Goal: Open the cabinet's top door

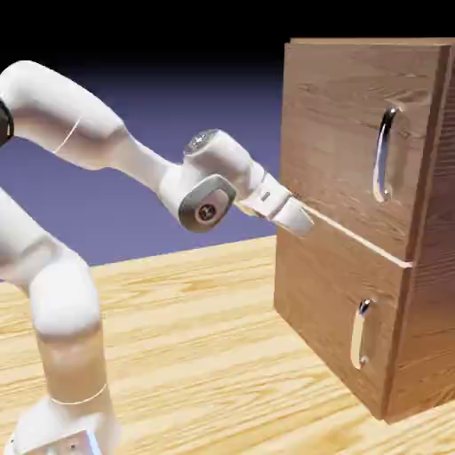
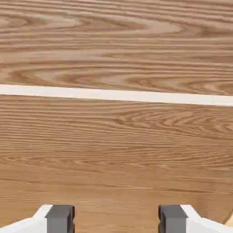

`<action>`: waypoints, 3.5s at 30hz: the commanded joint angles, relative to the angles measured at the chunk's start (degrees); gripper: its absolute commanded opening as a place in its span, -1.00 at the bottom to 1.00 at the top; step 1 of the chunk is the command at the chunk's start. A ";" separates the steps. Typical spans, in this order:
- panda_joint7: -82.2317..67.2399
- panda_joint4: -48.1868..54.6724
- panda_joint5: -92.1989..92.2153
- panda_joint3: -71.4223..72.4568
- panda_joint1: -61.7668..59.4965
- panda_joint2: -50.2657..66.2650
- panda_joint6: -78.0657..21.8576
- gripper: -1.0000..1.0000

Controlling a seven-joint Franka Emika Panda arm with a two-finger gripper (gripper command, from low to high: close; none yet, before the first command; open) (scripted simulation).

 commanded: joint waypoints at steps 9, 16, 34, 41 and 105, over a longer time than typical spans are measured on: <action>16.44 4.51 -22.43 -8.38 6.84 -3.21 0.12 0.00; 29.23 8.01 -39.87 -14.90 12.15 -5.71 0.22 0.00; 62.12 17.03 -84.72 -31.66 25.82 -12.13 0.46 0.00; 74.90 20.53 -102.17 -38.18 31.13 -14.63 0.56 0.00; 89.53 -7.97 -90.47 -3.09 2.49 -45.78 -29.78 -1.00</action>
